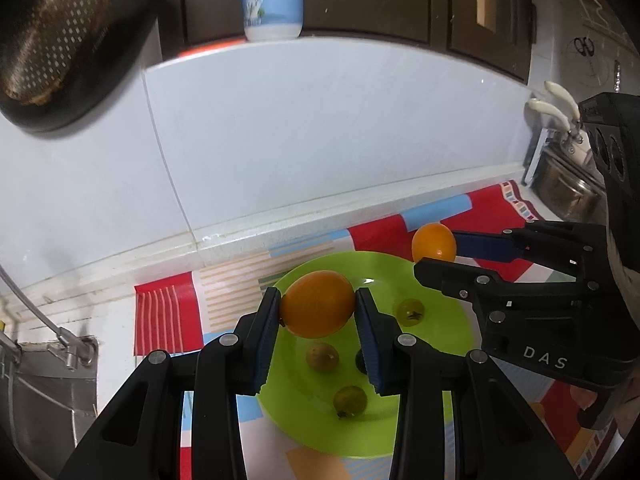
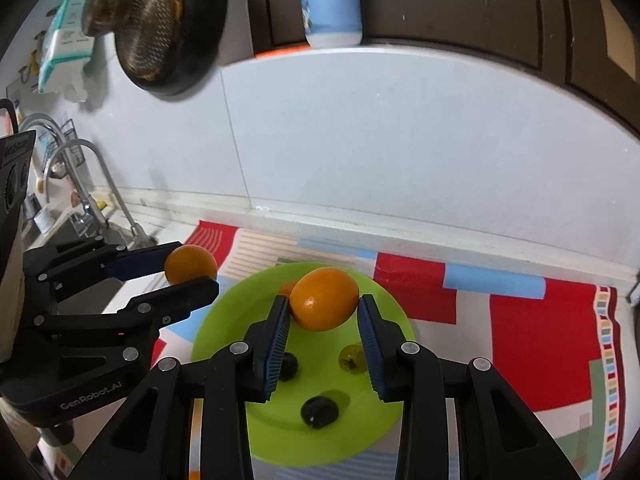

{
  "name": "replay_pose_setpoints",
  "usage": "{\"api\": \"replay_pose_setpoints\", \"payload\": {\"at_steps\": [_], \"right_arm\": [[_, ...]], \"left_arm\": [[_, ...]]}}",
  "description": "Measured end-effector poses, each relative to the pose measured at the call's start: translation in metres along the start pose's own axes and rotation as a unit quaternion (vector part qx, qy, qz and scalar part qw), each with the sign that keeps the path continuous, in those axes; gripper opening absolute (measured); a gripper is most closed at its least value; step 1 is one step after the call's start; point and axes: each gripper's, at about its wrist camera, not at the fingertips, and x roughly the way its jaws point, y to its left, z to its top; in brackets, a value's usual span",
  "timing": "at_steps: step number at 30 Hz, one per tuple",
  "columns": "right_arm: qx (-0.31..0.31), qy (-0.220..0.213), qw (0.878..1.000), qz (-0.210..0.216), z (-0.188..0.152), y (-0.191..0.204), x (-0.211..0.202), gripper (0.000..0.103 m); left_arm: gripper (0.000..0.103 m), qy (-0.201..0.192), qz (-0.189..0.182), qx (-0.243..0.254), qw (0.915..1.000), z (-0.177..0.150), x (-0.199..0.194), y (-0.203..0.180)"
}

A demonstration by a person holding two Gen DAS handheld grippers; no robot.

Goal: Organize fruits
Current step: 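Carry both oranges over the green plate with both tools, then open both tools to release the oranges onto the plate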

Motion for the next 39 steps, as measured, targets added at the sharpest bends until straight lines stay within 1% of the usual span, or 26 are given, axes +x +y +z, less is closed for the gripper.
{"api": "replay_pose_setpoints", "payload": {"at_steps": [10,16,25,34,36,38,39], "right_arm": [[0.003,0.044,0.999,0.003,-0.004,-0.011,0.044,0.036],[0.001,0.063,0.998,0.001,-0.008,-0.014,0.061,0.036],[0.007,0.078,0.997,0.001,-0.008,-0.018,0.071,0.036],[0.013,0.081,0.997,0.002,-0.007,-0.02,0.074,0.036],[0.017,0.081,0.997,0.003,-0.007,-0.021,0.073,0.038],[0.021,0.079,0.997,-0.001,-0.008,-0.022,0.07,0.043],[0.022,0.077,0.997,-0.003,-0.007,-0.021,0.07,0.043]], "left_arm": [[0.037,0.03,-0.003,-0.002,0.9995,-0.005,0.036,0.005],[0.037,0.049,-0.006,0.001,0.9988,-0.011,0.054,0.004],[0.037,0.069,-0.019,0.0,0.9974,-0.017,0.071,0.004],[0.038,0.072,-0.026,0.02,0.9969,-0.018,0.074,-0.005],[0.04,0.068,-0.022,0.021,0.9972,-0.018,0.072,-0.005],[0.042,0.063,-0.019,0.021,0.9976,-0.017,0.068,-0.005],[0.042,0.061,-0.016,0.021,0.9978,-0.017,0.065,-0.005]]}}
